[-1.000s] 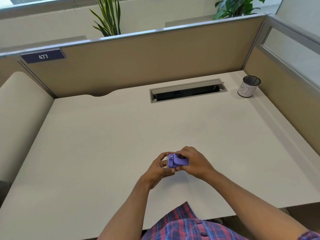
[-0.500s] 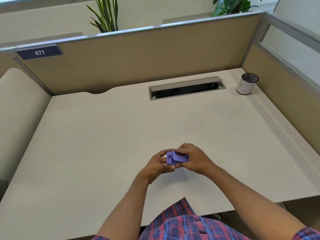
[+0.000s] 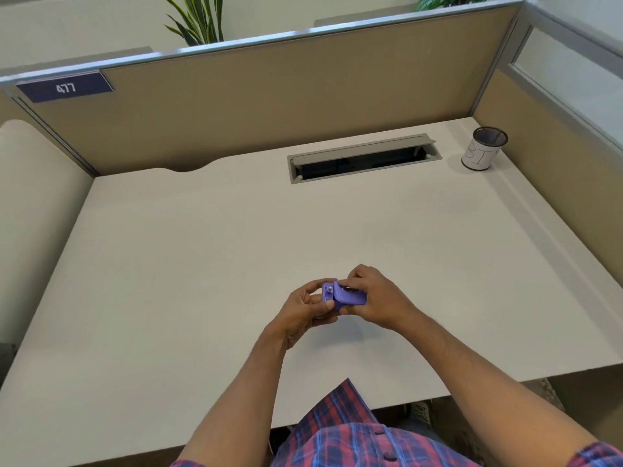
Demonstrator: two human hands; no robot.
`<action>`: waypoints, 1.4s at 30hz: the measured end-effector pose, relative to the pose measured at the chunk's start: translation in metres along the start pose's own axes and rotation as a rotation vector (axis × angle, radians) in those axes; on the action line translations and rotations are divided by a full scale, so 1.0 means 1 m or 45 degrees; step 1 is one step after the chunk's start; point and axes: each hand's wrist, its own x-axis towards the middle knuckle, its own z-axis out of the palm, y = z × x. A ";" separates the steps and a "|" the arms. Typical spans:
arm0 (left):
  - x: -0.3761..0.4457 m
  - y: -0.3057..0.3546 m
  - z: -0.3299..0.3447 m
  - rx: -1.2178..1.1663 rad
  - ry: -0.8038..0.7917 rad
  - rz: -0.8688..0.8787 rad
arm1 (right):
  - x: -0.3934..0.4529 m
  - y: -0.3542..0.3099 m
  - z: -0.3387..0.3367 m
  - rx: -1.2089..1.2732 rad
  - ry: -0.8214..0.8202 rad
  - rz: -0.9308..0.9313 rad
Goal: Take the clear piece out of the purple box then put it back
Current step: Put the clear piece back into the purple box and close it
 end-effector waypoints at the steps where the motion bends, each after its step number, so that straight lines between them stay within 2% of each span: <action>1: 0.000 0.000 -0.001 -0.014 0.007 0.003 | -0.001 0.001 0.000 0.016 -0.011 -0.003; 3: 0.000 -0.001 -0.003 -0.056 0.032 0.008 | -0.003 0.004 -0.002 0.218 -0.038 0.051; 6: 0.001 -0.002 -0.006 -0.129 0.084 0.015 | -0.009 0.011 -0.005 0.912 0.063 0.314; 7: 0.001 -0.003 -0.007 -0.142 0.098 0.021 | -0.010 0.014 -0.004 1.015 0.110 0.399; 9: 0.002 -0.005 -0.010 -0.134 0.115 0.025 | -0.010 0.019 0.001 1.033 0.106 0.487; 13: 0.001 -0.008 -0.014 -0.085 0.116 0.024 | -0.004 0.017 0.012 1.177 0.068 0.501; 17: -0.001 -0.010 -0.014 -0.025 0.120 0.023 | 0.004 0.008 0.024 1.192 0.010 0.488; 24: -0.003 -0.009 -0.011 0.000 0.150 0.012 | 0.010 0.007 0.034 1.269 0.047 0.602; 28: -0.004 -0.010 -0.010 0.155 0.207 -0.016 | 0.009 0.007 0.035 1.278 -0.049 0.698; 33: -0.010 -0.014 -0.014 0.253 0.249 -0.042 | 0.013 0.000 0.027 1.013 -0.172 0.610; 39: -0.016 0.005 -0.014 0.288 0.224 -0.017 | 0.023 -0.023 0.019 1.099 -0.114 0.557; 42: -0.013 0.012 -0.012 0.382 0.262 0.006 | 0.031 -0.031 0.011 1.055 -0.170 0.558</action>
